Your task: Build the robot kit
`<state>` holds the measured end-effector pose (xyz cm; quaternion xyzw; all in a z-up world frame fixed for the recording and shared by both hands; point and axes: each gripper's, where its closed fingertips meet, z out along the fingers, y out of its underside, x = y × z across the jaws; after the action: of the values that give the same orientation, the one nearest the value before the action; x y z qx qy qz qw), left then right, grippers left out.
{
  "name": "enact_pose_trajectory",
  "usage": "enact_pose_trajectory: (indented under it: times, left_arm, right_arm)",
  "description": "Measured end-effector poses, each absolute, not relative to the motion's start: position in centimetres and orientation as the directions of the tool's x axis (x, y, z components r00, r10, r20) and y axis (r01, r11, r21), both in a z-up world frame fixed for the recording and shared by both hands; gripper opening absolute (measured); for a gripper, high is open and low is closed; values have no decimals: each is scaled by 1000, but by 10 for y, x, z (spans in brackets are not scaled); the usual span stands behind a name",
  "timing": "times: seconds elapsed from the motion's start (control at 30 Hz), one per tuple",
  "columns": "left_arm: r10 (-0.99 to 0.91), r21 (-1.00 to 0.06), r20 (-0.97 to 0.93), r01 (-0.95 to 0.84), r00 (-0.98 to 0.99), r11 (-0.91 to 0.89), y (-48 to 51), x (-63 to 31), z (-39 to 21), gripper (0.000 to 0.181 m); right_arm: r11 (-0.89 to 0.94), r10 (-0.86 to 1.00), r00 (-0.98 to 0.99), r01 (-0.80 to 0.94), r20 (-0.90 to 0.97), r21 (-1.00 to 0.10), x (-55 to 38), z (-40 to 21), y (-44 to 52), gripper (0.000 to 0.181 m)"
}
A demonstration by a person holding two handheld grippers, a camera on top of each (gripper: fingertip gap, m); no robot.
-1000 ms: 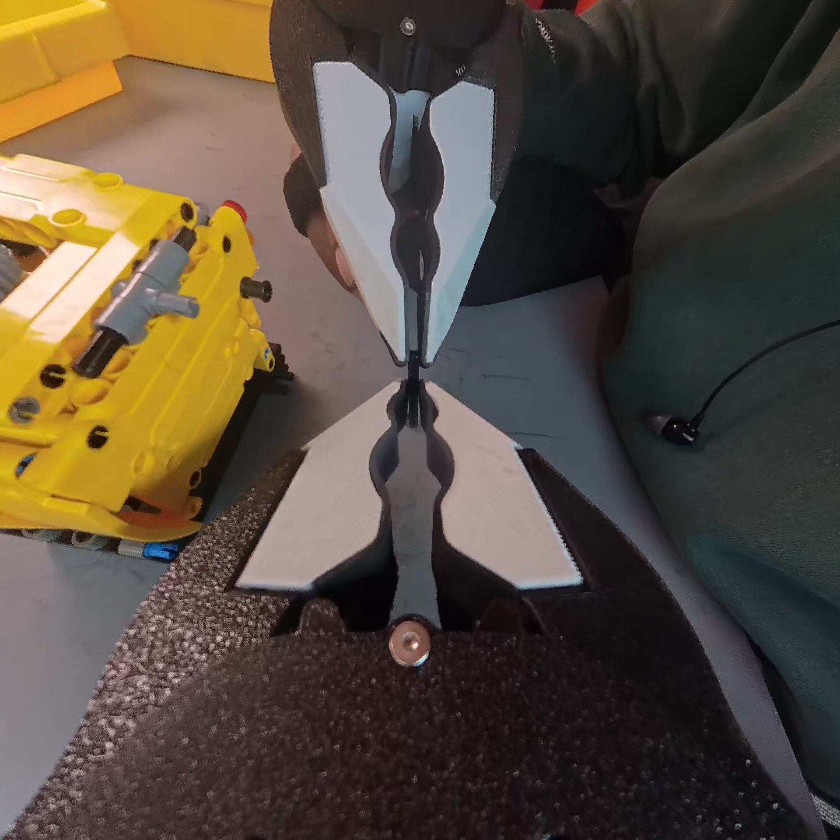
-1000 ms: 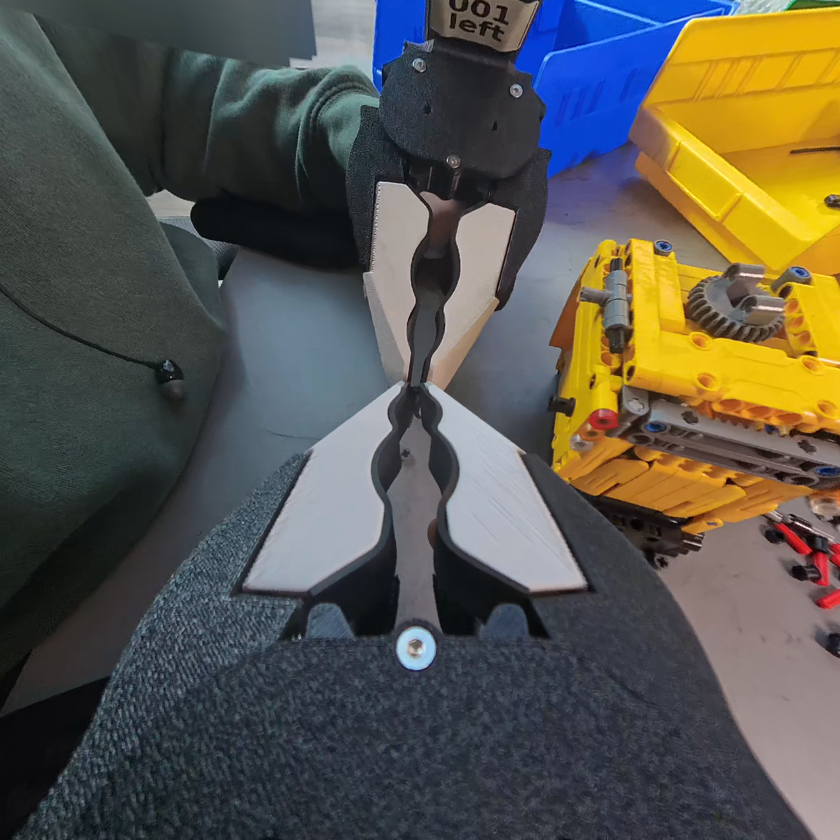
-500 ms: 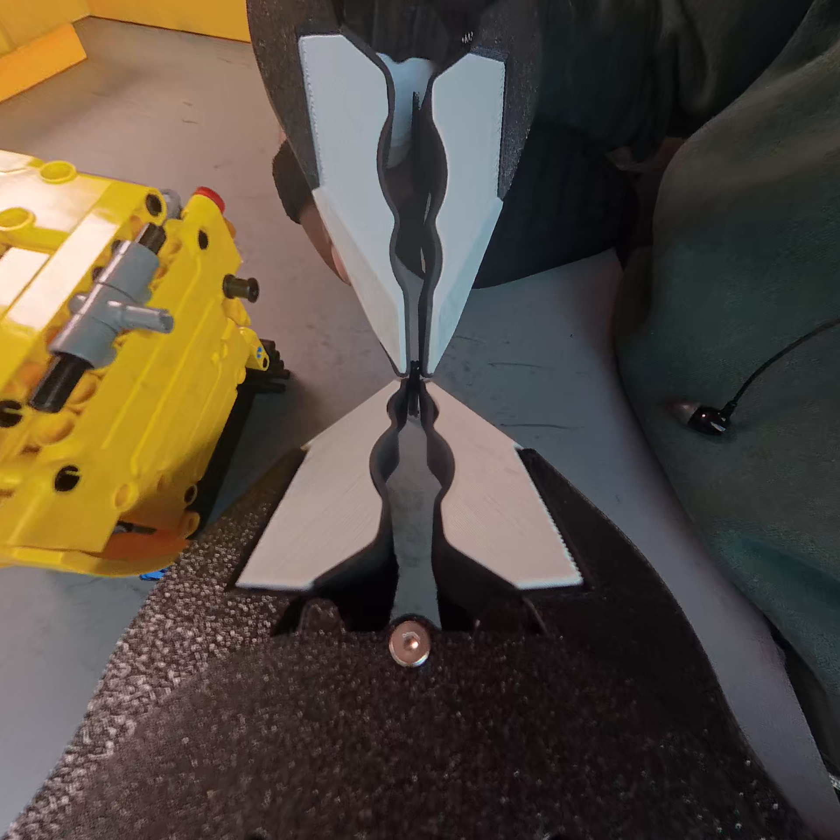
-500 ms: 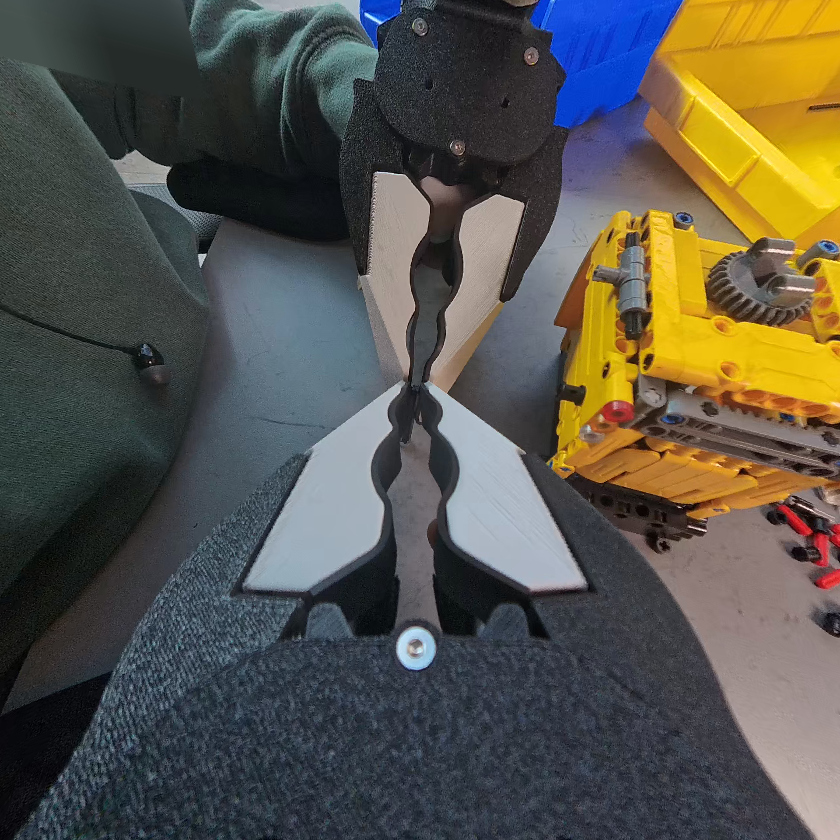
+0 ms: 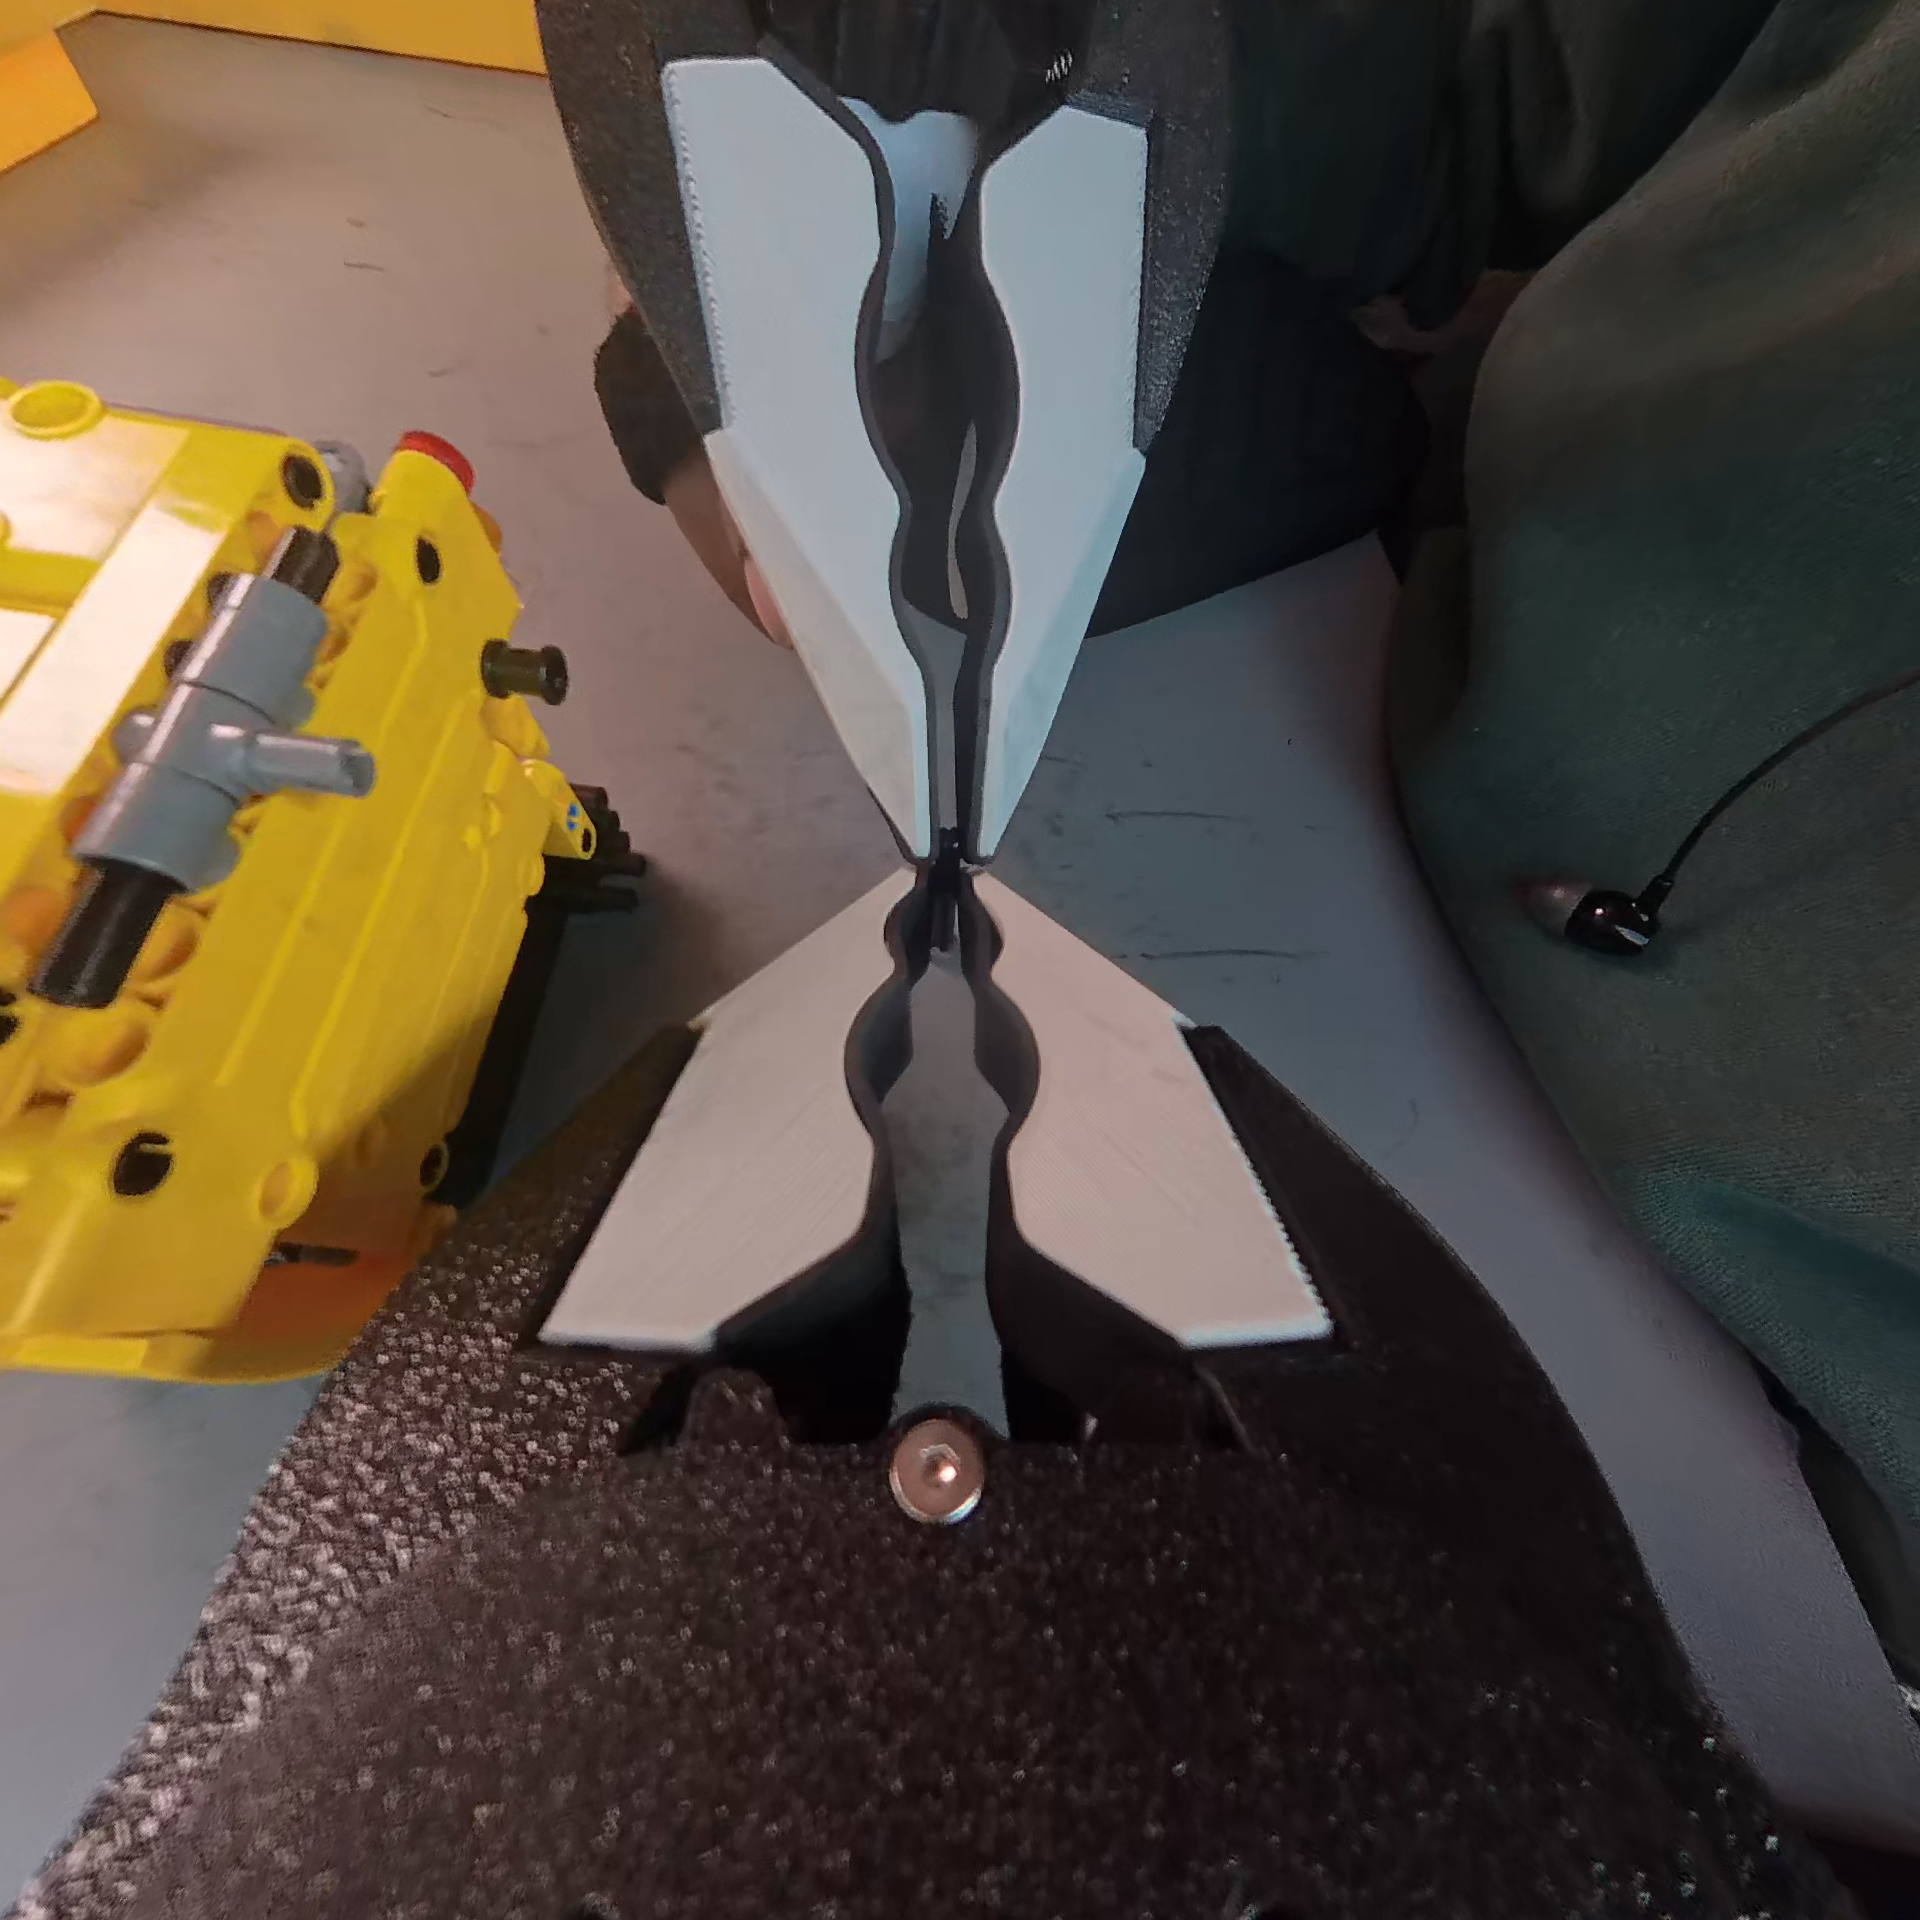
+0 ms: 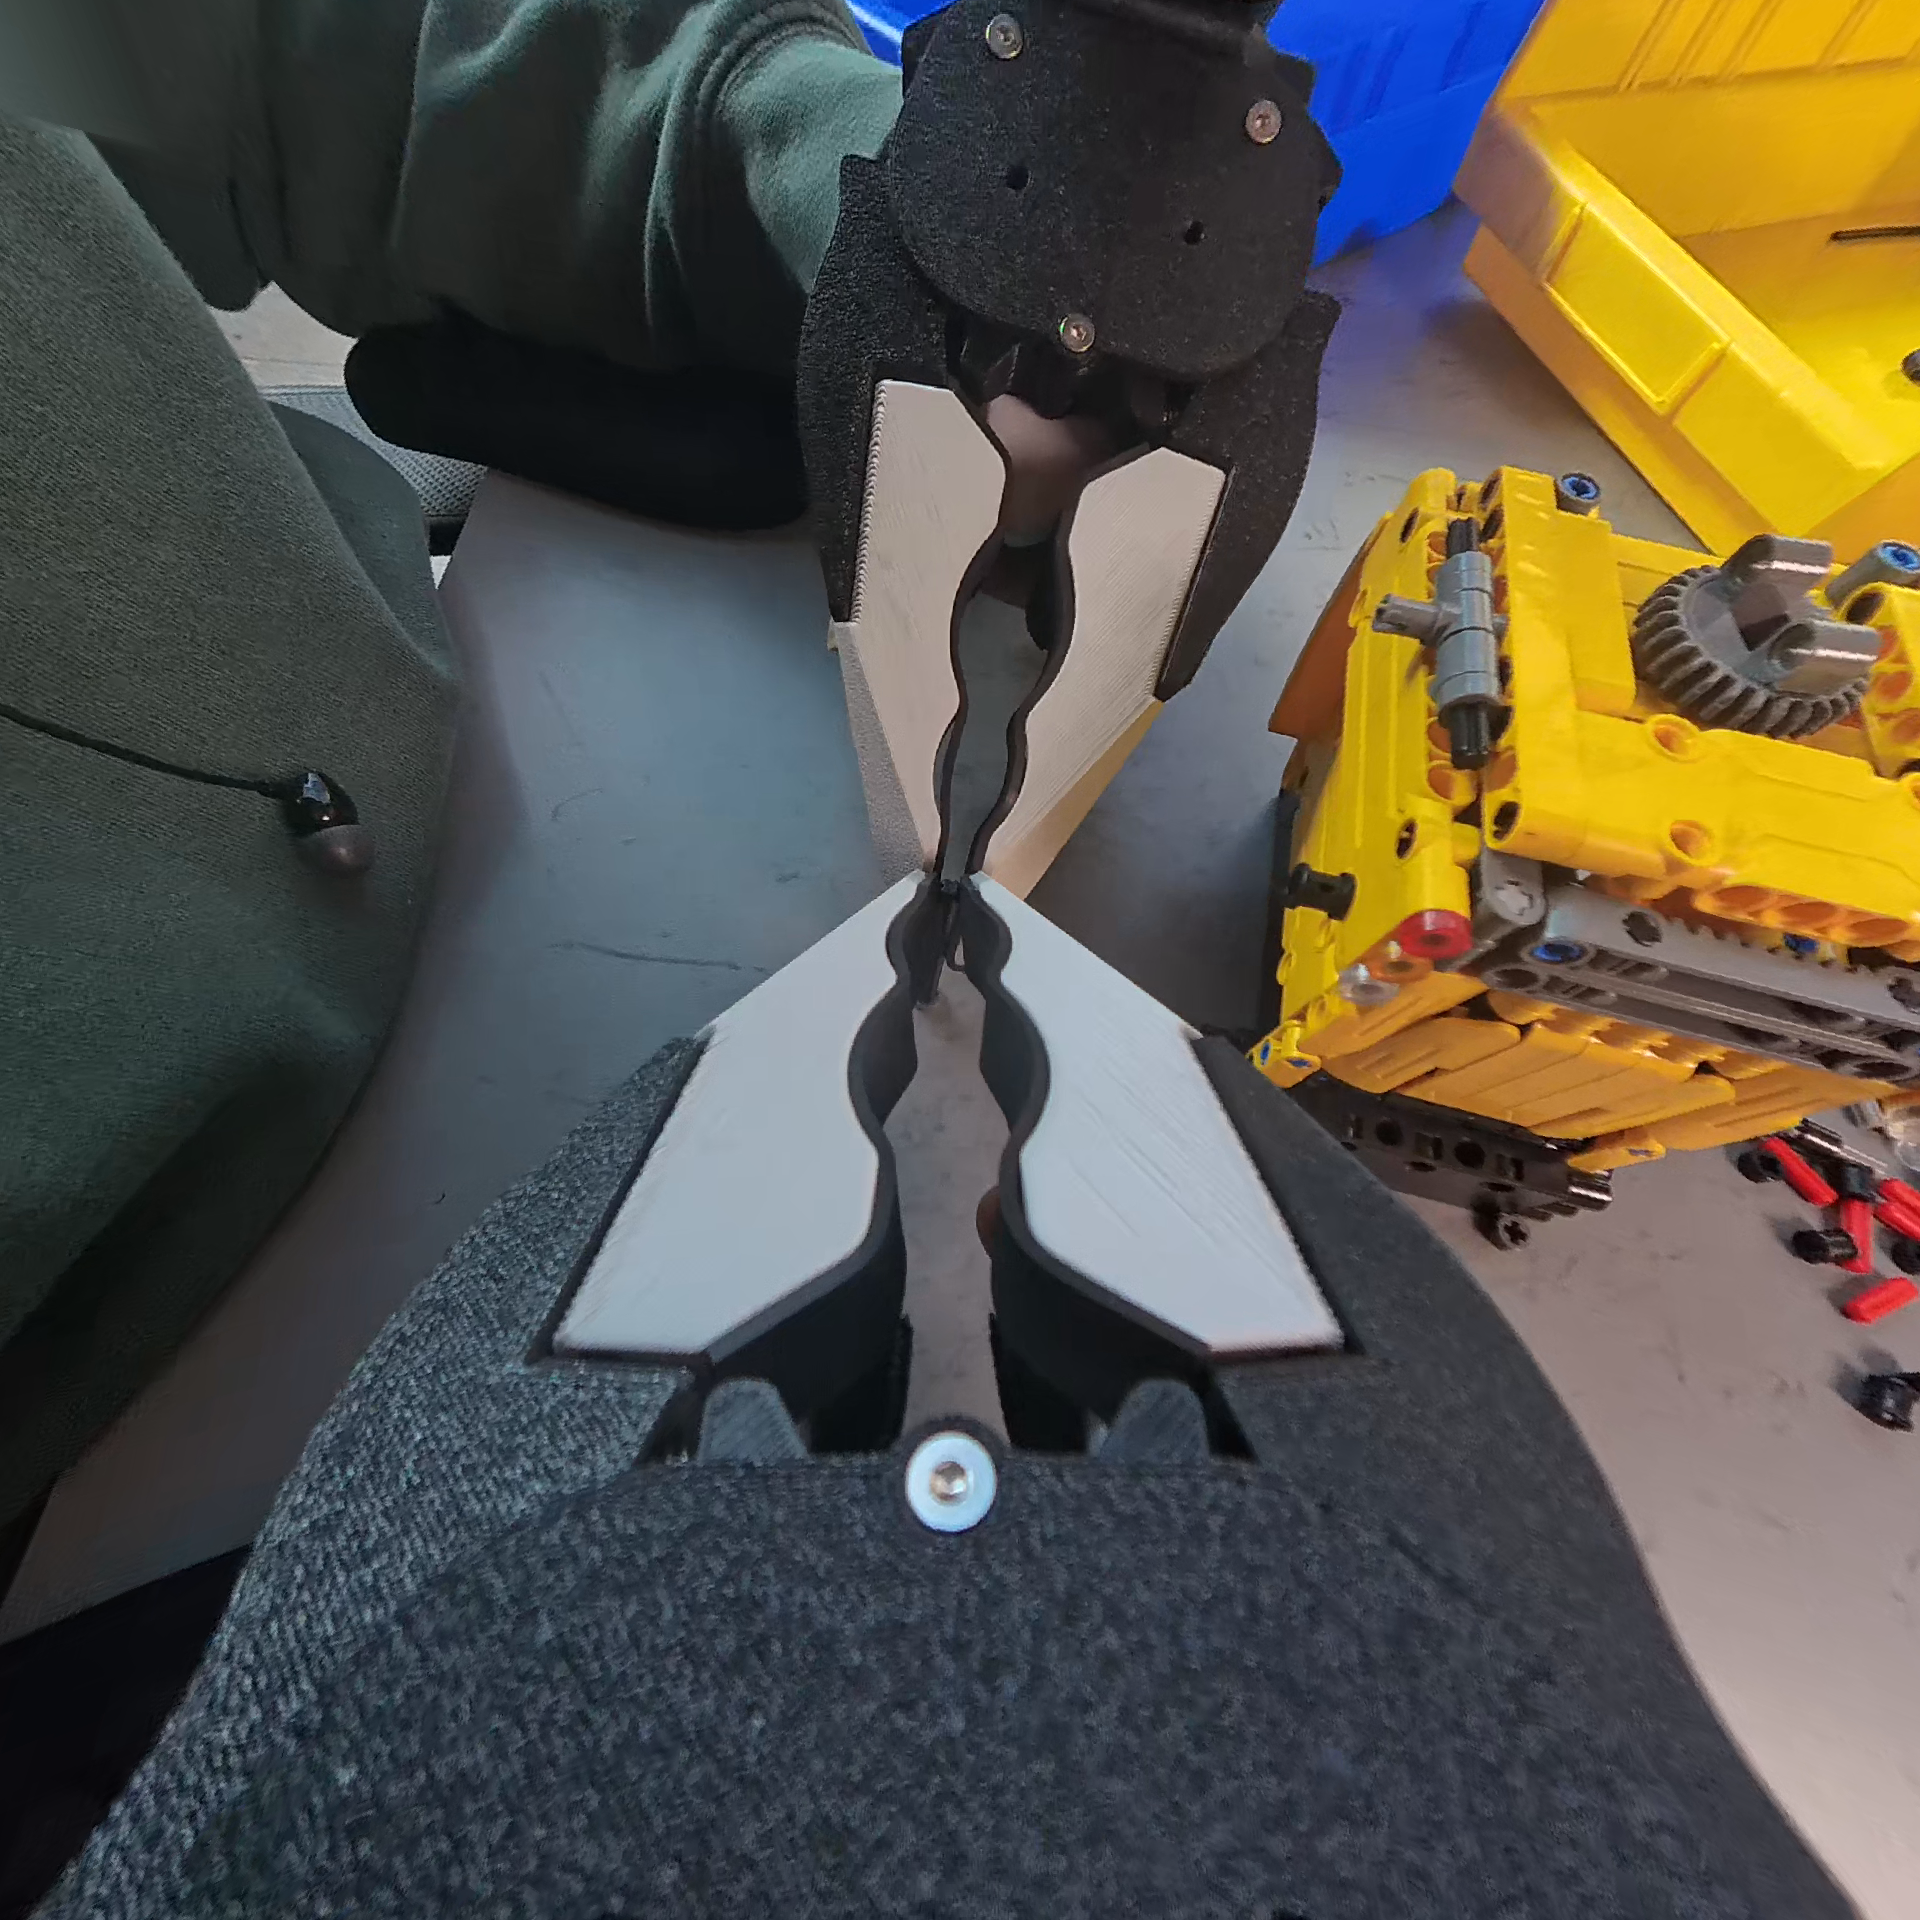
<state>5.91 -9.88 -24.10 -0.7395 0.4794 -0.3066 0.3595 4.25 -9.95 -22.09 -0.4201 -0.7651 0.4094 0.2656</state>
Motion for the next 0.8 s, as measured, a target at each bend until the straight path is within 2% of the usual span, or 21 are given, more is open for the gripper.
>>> enact_pose_trajectory:
  times: [0.3, 0.8]
  left_arm:
    - [-947, -824, 123, -501, 297, -264, -100, 57, -241, 3]
    - [-946, -817, 65, -527, 317, -233, -101, 55, -243, 3]
  right_arm:
    - [309, 874, -481, 433, 74, -847, 40, -221, -99, 4]
    - [316, 875, -479, 443, 76, -839, 39, -222, -102, 3]
